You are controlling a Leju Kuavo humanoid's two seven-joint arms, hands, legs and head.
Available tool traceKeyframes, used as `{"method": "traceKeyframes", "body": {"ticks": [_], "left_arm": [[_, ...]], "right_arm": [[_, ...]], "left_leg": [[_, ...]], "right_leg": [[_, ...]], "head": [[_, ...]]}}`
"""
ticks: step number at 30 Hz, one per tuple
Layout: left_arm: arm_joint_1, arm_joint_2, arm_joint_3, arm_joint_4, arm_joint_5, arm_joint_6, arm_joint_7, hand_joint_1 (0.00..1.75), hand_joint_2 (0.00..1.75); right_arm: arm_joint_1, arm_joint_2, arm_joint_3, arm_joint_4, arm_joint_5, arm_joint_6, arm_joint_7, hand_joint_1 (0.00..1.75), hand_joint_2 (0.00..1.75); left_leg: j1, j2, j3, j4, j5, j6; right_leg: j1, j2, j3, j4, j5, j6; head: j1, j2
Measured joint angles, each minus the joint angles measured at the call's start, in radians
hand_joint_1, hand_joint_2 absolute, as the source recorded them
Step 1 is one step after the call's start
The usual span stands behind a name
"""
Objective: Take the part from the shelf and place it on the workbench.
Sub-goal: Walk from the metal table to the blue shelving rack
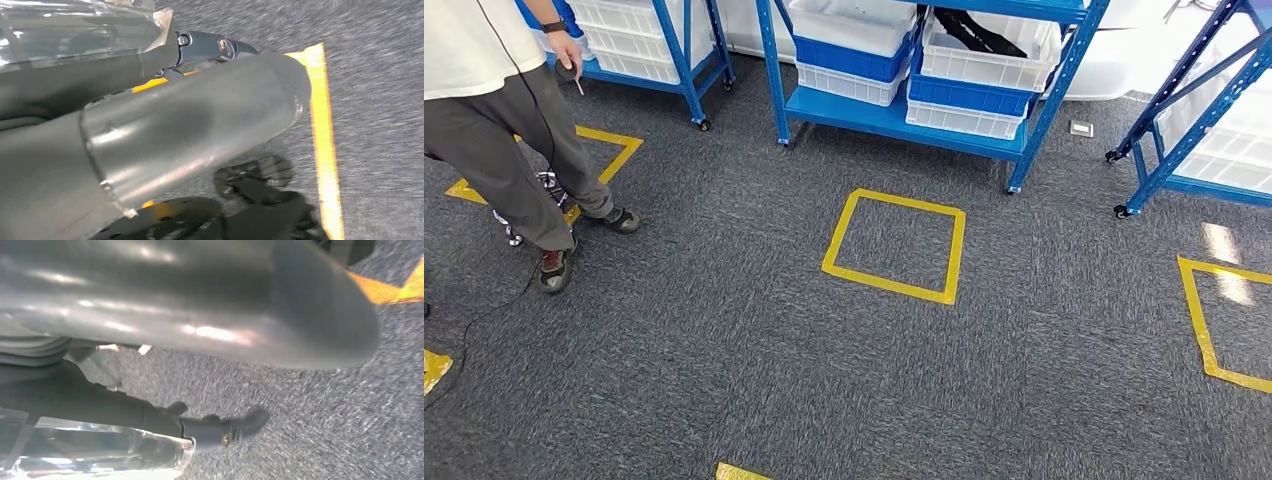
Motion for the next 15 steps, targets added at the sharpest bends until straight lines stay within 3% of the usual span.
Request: {"method": "traceKeyframes", "body": {"ticks": [2, 4, 5, 6, 8, 10, 13, 15], "left_arm": [[-0.004, -0.002, 0.000, 0.000, -0.001, 0.001, 0.000, 0.00, 0.00], [-0.004, -0.004, 0.000, 0.000, -0.002, 0.001, 0.001, 0.00, 0.00], [-0.002, -0.005, 0.000, 0.000, -0.003, 0.001, 0.001, 0.00, 0.00], [-0.001, -0.005, 0.000, 0.000, -0.003, 0.002, 0.001, 0.00, 0.00], [0.001, -0.006, 0.000, 0.000, -0.003, 0.002, 0.002, 0.00, 0.00], [-0.001, -0.006, 0.000, 0.000, -0.003, 0.005, 0.002, 0.00, 0.00], [-0.001, -0.006, 0.000, 0.000, -0.003, 0.007, 0.002, 0.00, 0.00], [-0.002, -0.006, 0.000, 0.000, -0.003, 0.007, 0.002, 0.00, 0.00]], "right_arm": [[-0.003, -0.001, 0.000, 0.000, 0.000, 0.000, 0.001, 0.00, 0.00], [-0.002, -0.003, 0.000, 0.000, 0.001, 0.000, 0.001, 0.00, 0.00], [0.000, -0.004, 0.000, 0.000, 0.000, 0.000, 0.002, 0.00, 0.00], [0.002, -0.005, 0.000, 0.000, 0.001, 0.000, 0.002, 0.00, 0.00], [0.003, -0.005, 0.000, 0.000, 0.001, 0.000, 0.003, 0.00, 0.00], [0.002, -0.004, 0.000, 0.001, 0.002, 0.001, 0.002, 0.00, 0.00], [0.002, -0.005, 0.001, 0.002, 0.004, 0.001, 0.002, 0.00, 0.00], [0.002, -0.005, 0.001, 0.002, 0.004, 0.001, 0.002, 0.00, 0.00]], "left_leg": [[0.002, 0.001, 0.014, -0.004, -0.006, 0.001], [0.004, 0.001, 0.022, -0.003, -0.018, -0.003], [0.006, 0.000, 0.028, -0.003, -0.024, -0.006], [0.008, -0.002, 0.036, -0.003, -0.031, -0.011], [0.014, -0.003, 0.055, -0.004, -0.045, -0.023], [0.015, -0.002, 0.067, -0.005, -0.058, -0.038], [0.015, 0.001, 0.077, 0.004, -0.070, -0.055], [0.018, 0.003, 0.078, 0.015, -0.077, -0.061]], "right_leg": [[-0.008, -0.001, -0.057, 0.093, -0.045, 0.004], [-0.018, -0.002, -0.126, 0.179, -0.072, 0.017], [-0.023, -0.002, -0.141, 0.181, -0.062, 0.028], [-0.029, -0.003, -0.138, 0.146, -0.034, 0.040], [-0.037, -0.008, -0.106, 0.030, 0.042, 0.060], [-0.031, -0.016, -0.087, -0.034, 0.070, 0.050], [-0.029, -0.017, -0.078, -0.039, 0.070, 0.012], [-0.035, -0.014, -0.066, -0.042, 0.068, 0.002]], "head": [[0.002, 0.000], [0.002, 0.000], [0.002, 0.000], [0.003, 0.000], [0.004, 0.000], [0.006, 0.000], [0.004, 0.000], [0.004, 0.000]]}}
